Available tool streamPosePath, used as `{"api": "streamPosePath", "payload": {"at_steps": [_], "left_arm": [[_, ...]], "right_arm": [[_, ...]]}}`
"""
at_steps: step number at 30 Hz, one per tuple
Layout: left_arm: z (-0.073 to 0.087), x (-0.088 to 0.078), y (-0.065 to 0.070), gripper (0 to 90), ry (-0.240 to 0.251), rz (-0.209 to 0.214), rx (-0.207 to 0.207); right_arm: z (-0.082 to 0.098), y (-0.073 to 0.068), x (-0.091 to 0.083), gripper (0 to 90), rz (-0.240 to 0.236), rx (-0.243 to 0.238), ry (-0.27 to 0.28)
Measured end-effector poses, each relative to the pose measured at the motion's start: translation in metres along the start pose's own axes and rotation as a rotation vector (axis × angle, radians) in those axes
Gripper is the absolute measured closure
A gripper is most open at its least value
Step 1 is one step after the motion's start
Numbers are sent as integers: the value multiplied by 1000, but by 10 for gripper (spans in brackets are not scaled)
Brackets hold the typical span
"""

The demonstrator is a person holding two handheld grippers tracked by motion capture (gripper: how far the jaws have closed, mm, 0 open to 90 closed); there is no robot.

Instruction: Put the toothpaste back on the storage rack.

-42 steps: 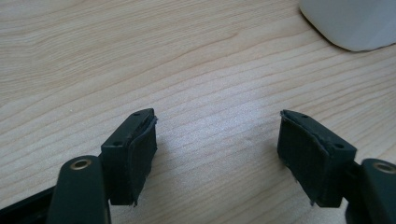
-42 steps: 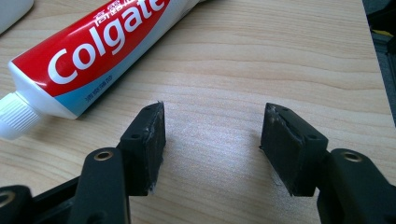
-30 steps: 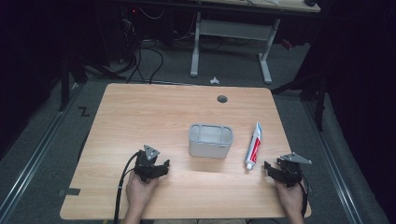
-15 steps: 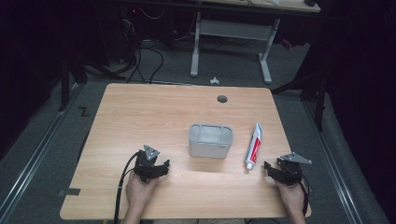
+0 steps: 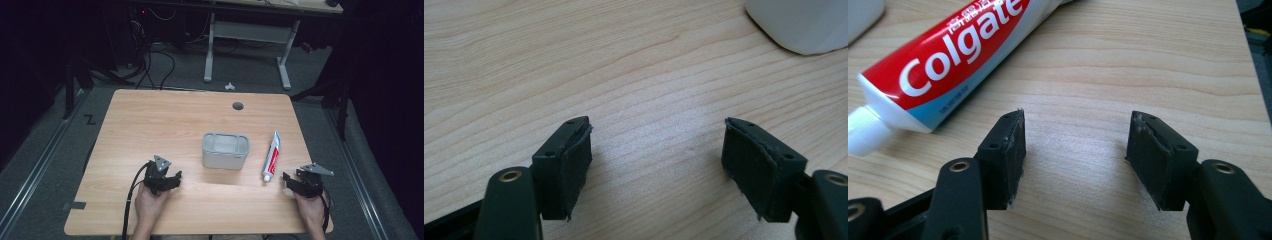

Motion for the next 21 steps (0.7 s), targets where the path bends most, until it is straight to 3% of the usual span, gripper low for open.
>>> {"api": "streamPosePath", "payload": {"at_steps": [13,21], "left_arm": [[0,0,0,285,0,1,1],[0,0,0,287,0,3,2]], "right_arm": [[4,-4,-16,411,-60,42,7],[8,-14,-27,395,-86,25,28]]}}
Point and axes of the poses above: each handheld gripper's, and its own axes: x roughly forward along the jaws, z roughly out of its underside, y roughly to its right, the point moved 2 cm from there along x, roughly forward along the jaws, and after that the axes turned 14 degrees about z, right-handed, at the moved point
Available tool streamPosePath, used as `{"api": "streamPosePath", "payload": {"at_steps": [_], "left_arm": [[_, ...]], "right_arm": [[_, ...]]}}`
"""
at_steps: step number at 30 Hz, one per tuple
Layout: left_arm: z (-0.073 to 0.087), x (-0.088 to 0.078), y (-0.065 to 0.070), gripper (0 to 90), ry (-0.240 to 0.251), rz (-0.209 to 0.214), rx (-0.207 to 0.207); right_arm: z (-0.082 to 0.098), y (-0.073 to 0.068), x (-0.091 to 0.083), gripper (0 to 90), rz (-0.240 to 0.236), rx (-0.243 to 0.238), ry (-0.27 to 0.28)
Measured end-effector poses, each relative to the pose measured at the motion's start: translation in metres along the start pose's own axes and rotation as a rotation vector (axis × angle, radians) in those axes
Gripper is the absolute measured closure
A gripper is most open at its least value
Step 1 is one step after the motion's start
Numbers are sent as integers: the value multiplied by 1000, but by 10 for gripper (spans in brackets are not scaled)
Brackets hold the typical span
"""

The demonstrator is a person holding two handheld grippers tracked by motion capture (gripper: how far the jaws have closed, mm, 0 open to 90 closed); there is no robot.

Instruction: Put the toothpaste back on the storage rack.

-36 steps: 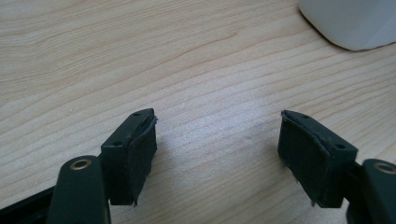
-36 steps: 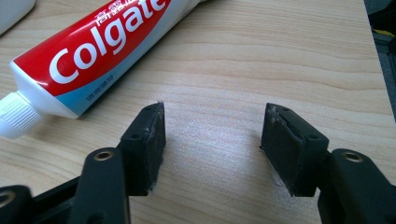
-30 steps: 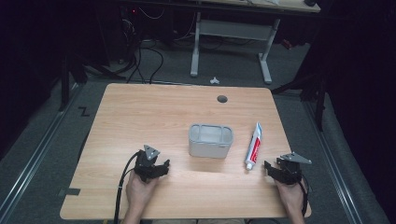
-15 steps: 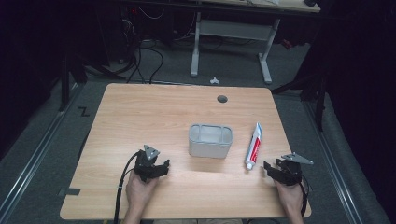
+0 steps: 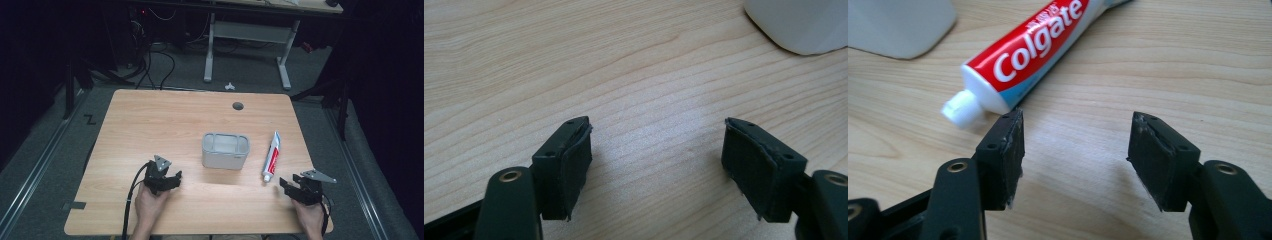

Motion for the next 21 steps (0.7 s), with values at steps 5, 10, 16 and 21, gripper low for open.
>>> {"api": "streamPosePath", "payload": {"at_steps": [5,10,16,21], "left_arm": [[0,0,0,288,1,-1,-1],[0,0,0,290,1,1,-3],[0,0,0,290,1,1,-3],[0,0,0,290,1,1,-3]], "right_arm": [[1,-6,-8,389,-16,9,15],[-3,-17,-15,393,-29,11,28],[-13,-26,-22,406,-15,-18,68],[-18,-28,-20,426,-12,-11,58]]}}
Point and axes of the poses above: each handheld gripper's, and its own axes: x roughly forward along the jaws, z roughly out of its underside, y roughly to its right, the point moved 2 cm from there along x, roughly forward along the jaws, and after that the axes turned 14 degrees about z, right-handed, at the moved point
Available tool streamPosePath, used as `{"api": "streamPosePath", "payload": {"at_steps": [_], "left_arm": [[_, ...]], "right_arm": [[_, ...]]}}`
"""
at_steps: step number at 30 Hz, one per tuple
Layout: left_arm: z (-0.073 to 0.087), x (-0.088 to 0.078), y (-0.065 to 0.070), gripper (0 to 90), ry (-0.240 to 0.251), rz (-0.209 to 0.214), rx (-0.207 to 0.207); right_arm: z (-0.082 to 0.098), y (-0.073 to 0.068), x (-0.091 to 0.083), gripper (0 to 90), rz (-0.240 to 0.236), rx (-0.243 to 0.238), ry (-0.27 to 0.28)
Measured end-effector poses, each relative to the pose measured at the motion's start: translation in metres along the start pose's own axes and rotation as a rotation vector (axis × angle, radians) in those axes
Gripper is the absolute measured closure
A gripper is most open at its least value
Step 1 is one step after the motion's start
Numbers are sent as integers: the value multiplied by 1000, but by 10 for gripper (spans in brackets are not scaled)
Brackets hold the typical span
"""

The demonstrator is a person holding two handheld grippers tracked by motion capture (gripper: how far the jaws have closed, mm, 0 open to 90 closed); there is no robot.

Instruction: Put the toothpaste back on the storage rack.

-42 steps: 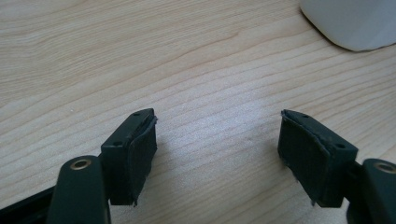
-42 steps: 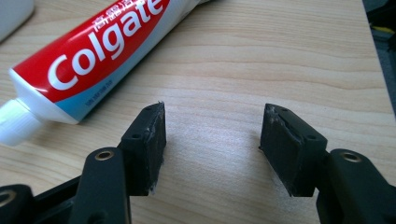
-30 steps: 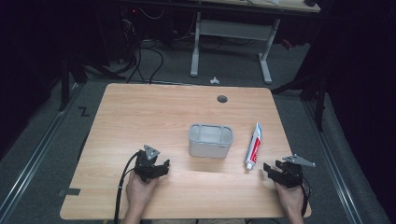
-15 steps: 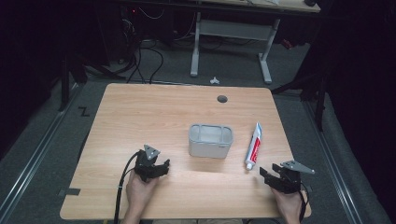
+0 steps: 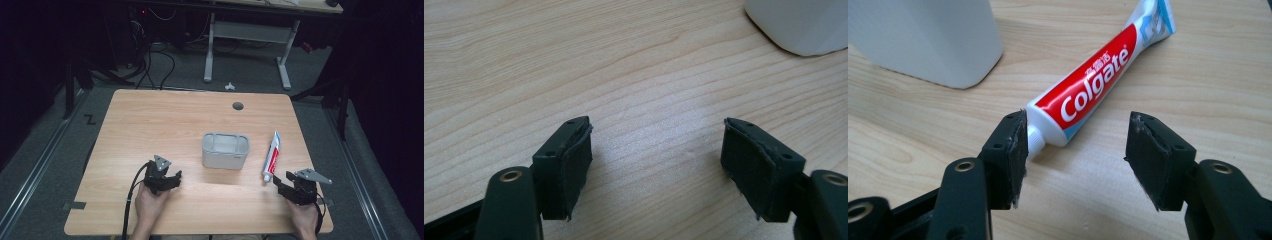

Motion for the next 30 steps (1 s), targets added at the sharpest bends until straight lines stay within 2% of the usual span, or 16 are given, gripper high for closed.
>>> {"api": "streamPosePath", "payload": {"at_steps": [4,12,16,20,25,30], "left_arm": [[0,0,0,290,0,0,0],[0,0,0,289,0,0,0],[0,0,0,287,0,0,1],[0,0,0,287,-1,0,2],[0,0,0,287,0,1,2],[0,0,0,287,0,1,3]], "right_arm": [[-11,-1,2,426,3,-21,-3],[-28,-7,11,424,8,-7,-14],[-38,-8,17,440,27,-32,2],[-47,-9,26,439,33,-42,-14],[-58,-9,32,463,33,-28,-13],[-64,-3,41,462,39,-15,-67]]}}
Point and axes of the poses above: each handheld gripper's, and its own axes: x roughly forward along the jaws, z roughly out of its underside, y roughly to its right, the point moved 2 cm from there along x, roughly forward along the jaws, and after that the axes turned 14 degrees about z, right-handed, at the moved point
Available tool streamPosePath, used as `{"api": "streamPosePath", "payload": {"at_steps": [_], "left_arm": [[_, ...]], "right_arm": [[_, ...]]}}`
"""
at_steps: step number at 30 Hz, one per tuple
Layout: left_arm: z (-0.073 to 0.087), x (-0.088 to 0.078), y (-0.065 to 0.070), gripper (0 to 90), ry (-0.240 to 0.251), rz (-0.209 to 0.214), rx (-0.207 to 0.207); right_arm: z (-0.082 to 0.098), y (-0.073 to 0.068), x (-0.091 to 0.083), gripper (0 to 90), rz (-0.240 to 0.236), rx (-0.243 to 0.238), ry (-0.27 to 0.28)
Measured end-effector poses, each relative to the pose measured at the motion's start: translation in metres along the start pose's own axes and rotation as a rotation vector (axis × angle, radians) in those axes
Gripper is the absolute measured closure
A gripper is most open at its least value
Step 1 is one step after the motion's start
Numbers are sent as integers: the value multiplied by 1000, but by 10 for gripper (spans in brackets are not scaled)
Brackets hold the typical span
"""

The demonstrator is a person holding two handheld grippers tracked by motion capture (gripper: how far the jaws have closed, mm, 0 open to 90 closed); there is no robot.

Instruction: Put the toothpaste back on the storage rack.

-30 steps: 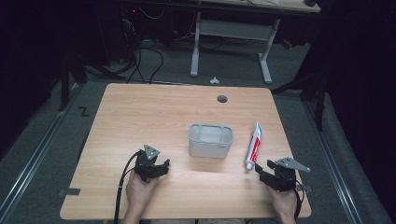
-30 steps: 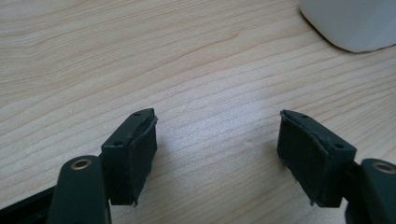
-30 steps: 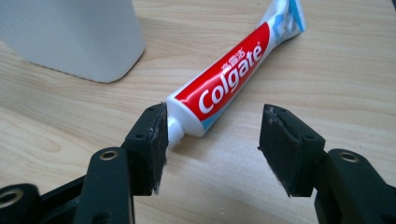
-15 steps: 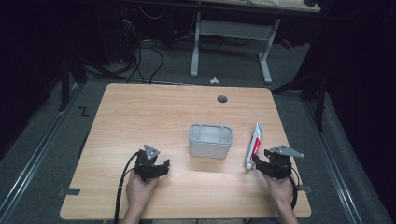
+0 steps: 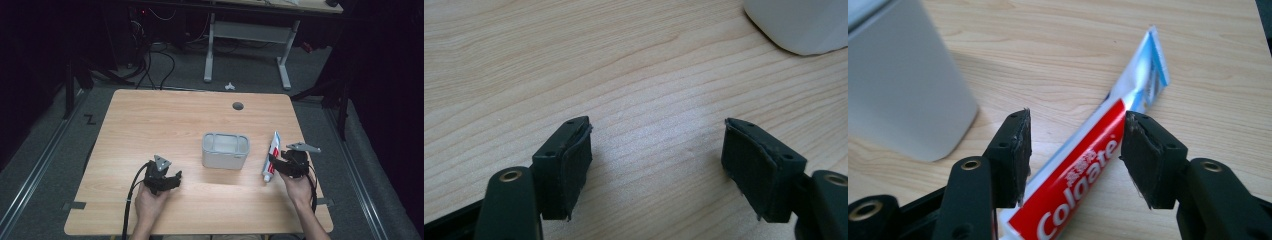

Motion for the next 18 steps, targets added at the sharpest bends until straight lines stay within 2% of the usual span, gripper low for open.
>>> {"api": "streamPosePath", "payload": {"at_steps": [4,9,18], "left_arm": [[0,0,0,287,0,0,0],[0,0,0,288,1,-3,1],[0,0,0,288,-1,-4,2]], "right_arm": [[-6,8,9,459,18,16,-37],[-9,13,21,462,46,1,-76],[-19,16,39,449,41,45,-161]]}}
Point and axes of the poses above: each handheld gripper's, and its own axes: x roughly forward along the jaws, z roughly out of its underside, y roughly to its right, the point moved 2 cm from there along x, roughly forward along the jaws, and after that the axes turned 14 degrees about z, right-handed, at the moved point
